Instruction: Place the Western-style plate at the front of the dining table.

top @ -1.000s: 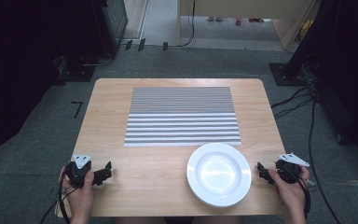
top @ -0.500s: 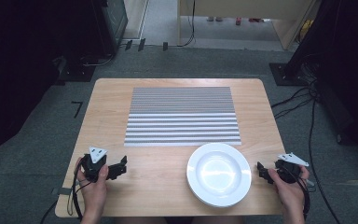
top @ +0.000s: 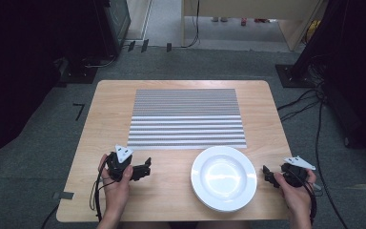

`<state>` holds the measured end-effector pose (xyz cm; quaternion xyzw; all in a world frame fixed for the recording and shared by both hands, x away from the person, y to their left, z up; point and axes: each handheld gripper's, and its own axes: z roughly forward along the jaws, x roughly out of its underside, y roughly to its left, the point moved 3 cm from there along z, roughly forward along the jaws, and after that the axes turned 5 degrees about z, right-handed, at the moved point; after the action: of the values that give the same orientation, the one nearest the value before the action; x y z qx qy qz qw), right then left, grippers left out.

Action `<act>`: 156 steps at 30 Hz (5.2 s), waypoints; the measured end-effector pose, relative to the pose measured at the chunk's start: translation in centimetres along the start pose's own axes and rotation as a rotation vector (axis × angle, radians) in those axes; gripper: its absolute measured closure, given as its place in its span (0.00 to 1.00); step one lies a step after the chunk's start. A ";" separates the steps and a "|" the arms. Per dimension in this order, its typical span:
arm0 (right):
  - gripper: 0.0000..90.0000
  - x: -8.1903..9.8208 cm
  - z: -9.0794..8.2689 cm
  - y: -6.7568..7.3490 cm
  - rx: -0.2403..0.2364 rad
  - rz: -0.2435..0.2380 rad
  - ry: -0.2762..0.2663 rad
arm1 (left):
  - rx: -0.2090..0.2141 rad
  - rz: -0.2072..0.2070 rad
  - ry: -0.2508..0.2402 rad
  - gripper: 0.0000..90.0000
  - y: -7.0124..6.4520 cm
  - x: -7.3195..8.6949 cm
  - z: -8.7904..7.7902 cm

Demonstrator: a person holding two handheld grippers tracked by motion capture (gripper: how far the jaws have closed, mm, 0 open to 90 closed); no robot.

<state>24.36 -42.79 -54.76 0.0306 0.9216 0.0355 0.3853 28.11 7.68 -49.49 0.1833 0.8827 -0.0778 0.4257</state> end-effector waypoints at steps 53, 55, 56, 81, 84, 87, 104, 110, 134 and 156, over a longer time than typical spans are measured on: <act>0.01 -0.3 0.2 0.4 0.013 0.016 0.015 | 0.383 0.111 0.020 0.04 -13.5 -2.1 1.4; 0.01 -0.3 0.1 0.4 0.002 0.025 0.011 | 0.388 0.112 0.019 0.04 -13.6 -2.0 1.4; 0.01 -0.4 0.0 0.4 -0.002 0.030 0.005 | 0.390 0.108 0.022 0.04 -13.7 -1.9 1.4; 0.39 -2.7 -5.1 5.1 -0.201 0.042 -0.226 | 0.410 0.106 0.069 0.16 -15.1 -1.2 2.0; 0.50 -2.6 -5.2 5.3 -0.221 0.054 -0.228 | 0.415 0.109 0.074 0.17 -15.2 -1.1 2.0; 0.66 -2.4 -5.3 5.4 -0.247 0.077 -0.228 | 0.413 0.108 0.064 0.26 -15.2 -1.1 2.0; 0.84 -1.7 -4.4 6.9 -0.393 0.136 -0.096 | 0.461 0.059 0.071 0.52 -14.7 -0.8 2.4; 0.87 -1.6 -4.2 7.0 -0.376 0.177 -0.061 | 0.469 0.062 0.056 0.53 -14.5 -0.7 2.4; 0.90 -1.5 -4.1 6.7 -0.394 0.235 -0.033 | 0.452 0.014 0.072 0.52 -14.7 -0.6 2.6; 0.94 -1.7 -4.1 5.9 -0.499 0.376 -0.062 | 0.447 0.011 0.066 0.55 -14.7 -0.5 2.5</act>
<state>22.79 -37.20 -50.20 0.1060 0.8503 0.3304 0.3957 24.52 -6.68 -50.90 0.2802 0.8560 -0.2629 0.3459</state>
